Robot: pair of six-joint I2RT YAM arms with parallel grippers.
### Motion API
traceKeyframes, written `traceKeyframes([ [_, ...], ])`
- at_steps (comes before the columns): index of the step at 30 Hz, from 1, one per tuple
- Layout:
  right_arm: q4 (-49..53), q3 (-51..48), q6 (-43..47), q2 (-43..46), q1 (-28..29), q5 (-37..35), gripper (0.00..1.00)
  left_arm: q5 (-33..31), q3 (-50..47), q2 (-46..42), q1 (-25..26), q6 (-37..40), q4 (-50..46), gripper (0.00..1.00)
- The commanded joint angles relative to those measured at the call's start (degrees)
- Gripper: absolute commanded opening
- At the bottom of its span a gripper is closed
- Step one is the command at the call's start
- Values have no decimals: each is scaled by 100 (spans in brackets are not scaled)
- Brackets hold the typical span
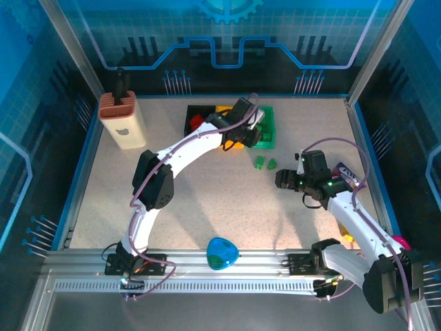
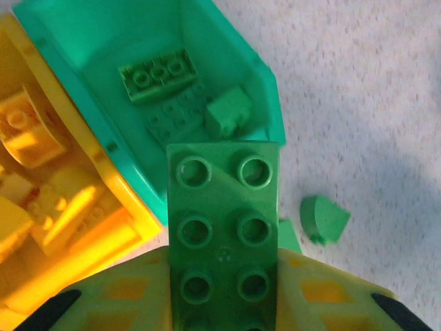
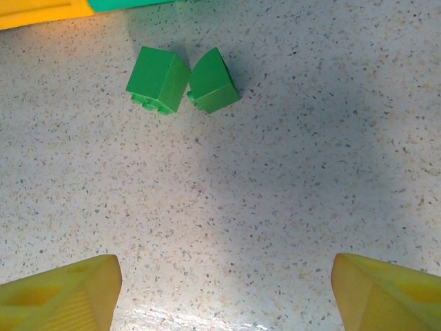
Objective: Sort the legos into containers by color
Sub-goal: Place the lego in the container, then pick up the lego from the middle-right of the table.
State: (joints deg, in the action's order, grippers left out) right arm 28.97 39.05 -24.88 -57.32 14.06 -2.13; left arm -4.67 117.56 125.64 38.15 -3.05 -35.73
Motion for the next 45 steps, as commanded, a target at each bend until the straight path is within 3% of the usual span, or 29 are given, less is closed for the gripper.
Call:
traceKeyframes([
  [1, 41, -114, -121, 192, -83, 6, 80, -25, 627, 529, -97, -102, -270, 25],
  [9, 223, -290, -146, 616, -87, 78, 80, 33, 2028, 1421, -283, -276, -562, 26],
  [23, 403, -419, -247, 1144, -75, 243, 79, 207, 2711, 2004, -385, -824, 28, 31],
  [26, 477, -454, -230, 1264, -79, 224, 79, 112, 2995, 2193, -395, -859, 58, 46],
  [29, 496, -499, -229, 1319, -79, 237, 79, 36, 3150, 2140, -396, -878, -35, 84],
  [32, 415, -560, -245, 1296, -74, 299, 79, 2, 2855, 1771, -396, -812, 135, 89],
  [38, 255, -543, -202, 1033, -31, 441, 79, -26, 2030, 726, -386, -631, 315, 87],
  [45, 87, -216, 28, 288, 55, 516, 81, -134, -713, -1263, -368, -599, 1335, 82],
])
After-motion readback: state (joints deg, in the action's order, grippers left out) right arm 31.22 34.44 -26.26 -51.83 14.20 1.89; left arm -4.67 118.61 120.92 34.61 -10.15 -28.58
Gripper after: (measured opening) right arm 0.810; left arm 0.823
